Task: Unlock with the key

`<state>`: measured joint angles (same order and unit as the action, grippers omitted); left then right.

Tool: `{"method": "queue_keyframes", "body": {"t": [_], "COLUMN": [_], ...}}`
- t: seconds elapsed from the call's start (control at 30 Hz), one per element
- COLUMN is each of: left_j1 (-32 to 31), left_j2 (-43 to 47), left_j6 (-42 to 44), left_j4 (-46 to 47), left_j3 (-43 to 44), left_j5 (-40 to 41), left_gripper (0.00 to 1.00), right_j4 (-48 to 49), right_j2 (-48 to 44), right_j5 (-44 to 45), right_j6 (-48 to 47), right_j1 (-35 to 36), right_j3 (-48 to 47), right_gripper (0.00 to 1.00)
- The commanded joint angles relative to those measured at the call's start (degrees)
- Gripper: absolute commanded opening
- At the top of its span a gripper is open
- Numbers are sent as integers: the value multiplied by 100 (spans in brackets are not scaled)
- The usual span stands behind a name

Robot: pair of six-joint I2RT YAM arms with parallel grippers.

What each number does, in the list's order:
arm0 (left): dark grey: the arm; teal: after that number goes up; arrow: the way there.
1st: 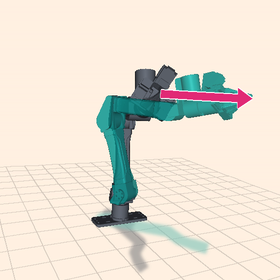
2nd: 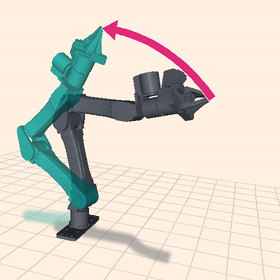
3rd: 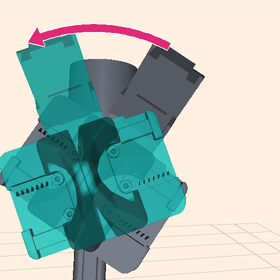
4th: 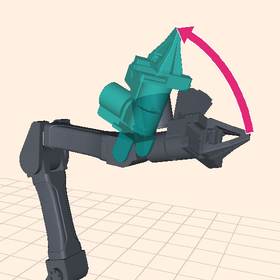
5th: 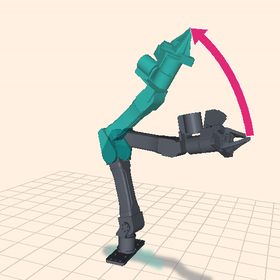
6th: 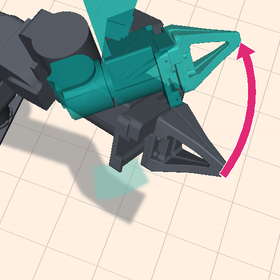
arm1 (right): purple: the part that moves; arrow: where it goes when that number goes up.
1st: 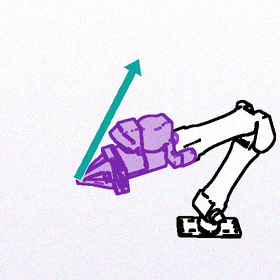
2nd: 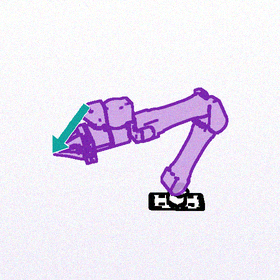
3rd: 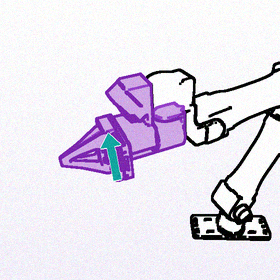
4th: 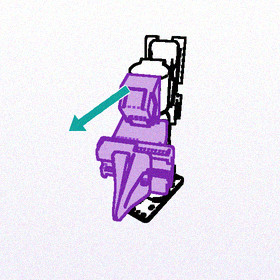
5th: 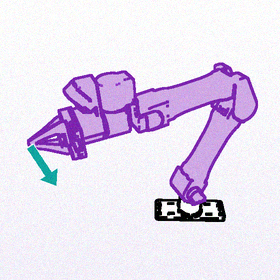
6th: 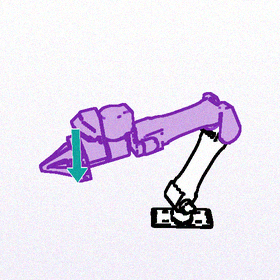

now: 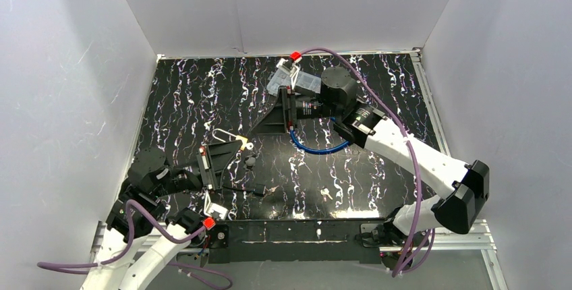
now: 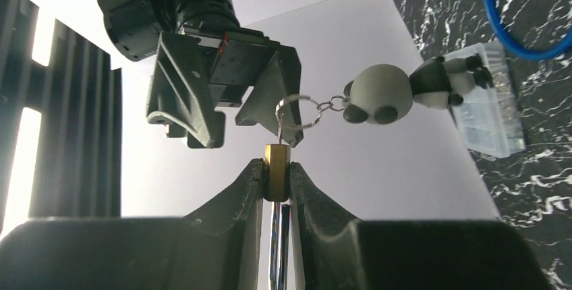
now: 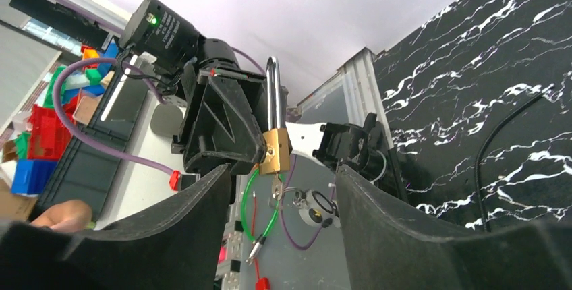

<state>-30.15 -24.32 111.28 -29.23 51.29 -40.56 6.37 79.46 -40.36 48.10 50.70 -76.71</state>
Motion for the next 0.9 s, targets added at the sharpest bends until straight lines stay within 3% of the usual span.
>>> {"method": "queue_keyframes", "body": {"t": [0.0, 0.2, 0.43, 0.53, 0.67, 0.87], "left_j1": [-17, -17, -17, -21, -17, -17], "left_j2": [-80, -106, -120, -149, -161, -201], "left_j6": [491, 610, 762, 857, 938, 1069], "left_j4": [705, 895, 933, 932, 937, 938], "left_j3": [-86, -179, -189, -213, -224, -256], "left_j5": [-119, -155, -189, -147, -119, 34], "left_gripper": [0, 0, 0, 0, 0, 1], "right_j4": [176, 315, 1197, 1447, 1565, 1968], "right_j2": [-88, 62, 408, 501, 603, 784], "right_j5": [-455, -661, -988, -1066, -1099, -1192], "right_j6": [77, 253, 1020, 1264, 1454, 1925], "right_j1": [-14, -15, -25, -25, -25, -25], "right_j3": [-263, -326, -347, -364, -360, -445], "right_gripper": [63, 53, 39, 29, 28, 2]}}
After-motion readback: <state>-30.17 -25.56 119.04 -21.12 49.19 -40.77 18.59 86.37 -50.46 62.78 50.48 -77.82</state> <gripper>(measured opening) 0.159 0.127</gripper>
